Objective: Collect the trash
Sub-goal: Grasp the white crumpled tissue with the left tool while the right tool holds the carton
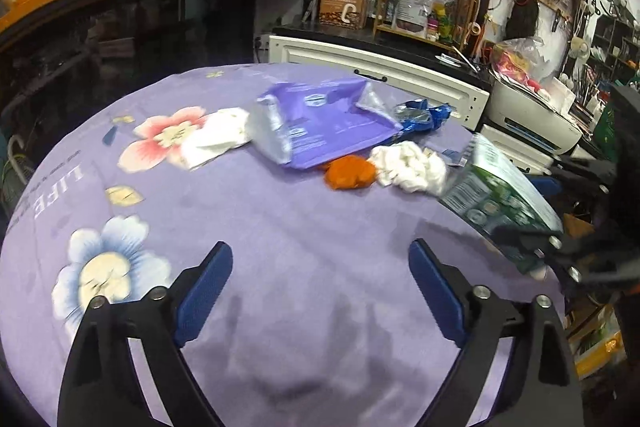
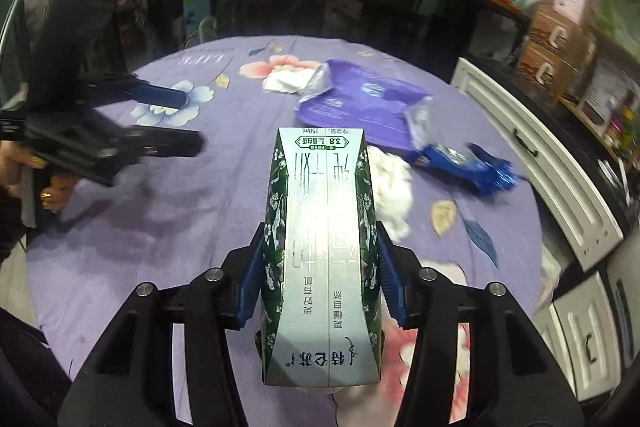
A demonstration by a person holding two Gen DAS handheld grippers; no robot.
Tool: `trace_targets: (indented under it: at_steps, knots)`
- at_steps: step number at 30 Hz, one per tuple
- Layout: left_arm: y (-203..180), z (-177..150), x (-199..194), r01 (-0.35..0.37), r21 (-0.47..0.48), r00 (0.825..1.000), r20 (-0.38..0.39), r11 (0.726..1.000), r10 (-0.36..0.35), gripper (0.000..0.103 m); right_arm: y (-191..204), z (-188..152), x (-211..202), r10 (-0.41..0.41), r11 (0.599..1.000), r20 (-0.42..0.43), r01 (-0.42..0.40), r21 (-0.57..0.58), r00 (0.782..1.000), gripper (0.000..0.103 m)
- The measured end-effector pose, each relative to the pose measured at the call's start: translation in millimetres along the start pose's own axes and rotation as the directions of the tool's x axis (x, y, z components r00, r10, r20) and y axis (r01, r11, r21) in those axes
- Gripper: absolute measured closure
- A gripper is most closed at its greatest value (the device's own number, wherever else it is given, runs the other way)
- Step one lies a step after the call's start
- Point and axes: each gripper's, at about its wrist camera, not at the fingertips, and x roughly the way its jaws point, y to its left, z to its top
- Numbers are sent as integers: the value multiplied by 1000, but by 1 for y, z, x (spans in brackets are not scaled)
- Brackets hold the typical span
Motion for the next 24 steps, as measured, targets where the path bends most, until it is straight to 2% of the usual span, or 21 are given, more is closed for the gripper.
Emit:
trace_targets:
  at_steps: [5,8,14,18,24]
  knots:
    - [-32,20,24,32,35,999,1,999,-32,22,-15,-25,-25,-42,998,21,41,53,999,52]
    - [-54,33,43,26,77,1000,-6,997,-26,22,-23,-41,-40,-65,994,38,62,85,997,52]
    - [-88,49,77,47,73,998,-49,996,-43,22,-40,-72,-59,-98,982,58,87,169,993,52]
    - [-101,54,103,3,39,995,-103,999,1,32,-50,-90,-64,-116,973,56,102,209,992,52]
    - [-112,56,141,-147,33,975,-161,989,150,41,-59,-115,-75,-128,961,68,106,255,989,52]
